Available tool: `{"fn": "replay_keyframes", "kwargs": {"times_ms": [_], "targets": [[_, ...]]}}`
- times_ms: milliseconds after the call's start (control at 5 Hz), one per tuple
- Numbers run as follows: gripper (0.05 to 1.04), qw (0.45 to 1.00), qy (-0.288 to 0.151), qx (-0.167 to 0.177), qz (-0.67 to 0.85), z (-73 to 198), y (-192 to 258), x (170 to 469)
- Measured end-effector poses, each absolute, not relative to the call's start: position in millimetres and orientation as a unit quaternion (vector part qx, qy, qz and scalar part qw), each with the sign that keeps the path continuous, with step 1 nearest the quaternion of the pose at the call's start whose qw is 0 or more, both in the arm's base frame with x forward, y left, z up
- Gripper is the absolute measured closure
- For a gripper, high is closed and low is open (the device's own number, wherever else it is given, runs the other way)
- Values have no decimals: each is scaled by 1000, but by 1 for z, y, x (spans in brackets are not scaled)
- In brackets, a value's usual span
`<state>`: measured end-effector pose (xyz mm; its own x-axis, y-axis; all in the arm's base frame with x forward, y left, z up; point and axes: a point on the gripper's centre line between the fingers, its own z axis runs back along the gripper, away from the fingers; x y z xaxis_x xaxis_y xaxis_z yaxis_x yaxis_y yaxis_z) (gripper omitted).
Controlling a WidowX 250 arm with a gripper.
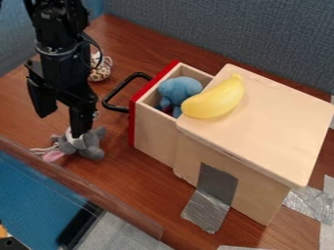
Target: Pick the yellow banana and put it on the lower left side of the table.
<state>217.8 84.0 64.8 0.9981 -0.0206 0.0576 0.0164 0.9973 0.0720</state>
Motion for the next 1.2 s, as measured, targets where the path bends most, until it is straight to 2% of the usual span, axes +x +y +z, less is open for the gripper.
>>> {"fn": "replay_keyframes", "kwargs": {"times_ms": [200,1000,1200], "targets": [[82,999,-19,29,-6,61,81,216],[83,983,-88,-57,-151,157,-61,285],[83,982,-84,-57,-160,151,-80,296]]}}
